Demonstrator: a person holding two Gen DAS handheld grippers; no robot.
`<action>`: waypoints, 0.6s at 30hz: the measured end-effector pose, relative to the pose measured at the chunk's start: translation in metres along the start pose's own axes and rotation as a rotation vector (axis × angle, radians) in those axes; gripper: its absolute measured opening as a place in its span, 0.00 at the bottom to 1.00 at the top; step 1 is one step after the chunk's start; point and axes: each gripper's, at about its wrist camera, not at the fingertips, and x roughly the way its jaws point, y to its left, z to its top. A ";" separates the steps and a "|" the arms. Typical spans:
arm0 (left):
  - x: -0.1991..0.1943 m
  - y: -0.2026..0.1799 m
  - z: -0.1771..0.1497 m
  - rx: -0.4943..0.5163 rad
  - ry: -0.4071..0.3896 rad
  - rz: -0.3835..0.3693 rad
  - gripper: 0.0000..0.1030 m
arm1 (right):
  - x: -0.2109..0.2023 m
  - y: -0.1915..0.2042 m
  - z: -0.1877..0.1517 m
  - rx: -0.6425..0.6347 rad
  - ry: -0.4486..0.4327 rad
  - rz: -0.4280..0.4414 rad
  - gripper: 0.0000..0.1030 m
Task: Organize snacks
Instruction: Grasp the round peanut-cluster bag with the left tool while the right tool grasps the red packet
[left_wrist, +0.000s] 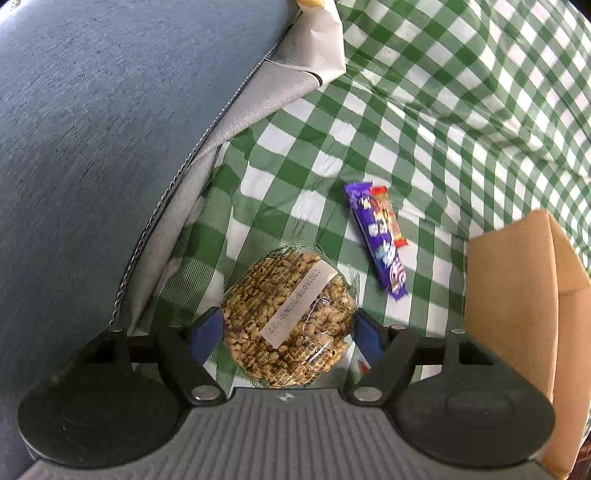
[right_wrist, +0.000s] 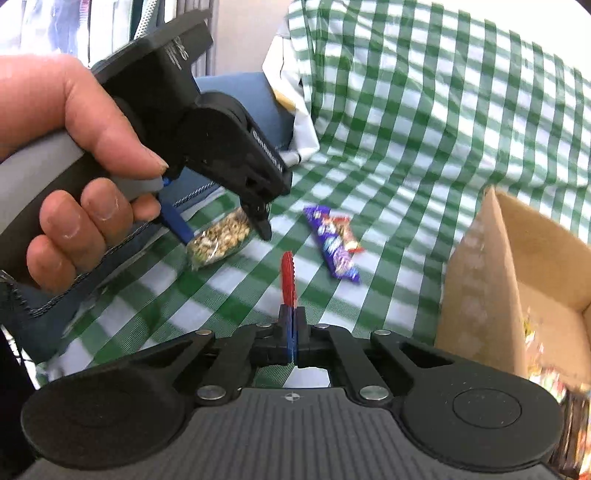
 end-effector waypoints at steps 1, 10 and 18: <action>-0.001 -0.001 -0.002 0.017 0.006 0.000 0.77 | 0.000 0.000 -0.002 0.016 0.025 0.017 0.00; 0.008 -0.027 -0.029 0.248 0.093 0.012 0.78 | -0.014 0.017 -0.017 -0.043 0.142 0.083 0.01; 0.013 -0.025 -0.032 0.248 0.119 0.019 0.83 | -0.018 0.014 -0.029 0.014 0.164 0.085 0.59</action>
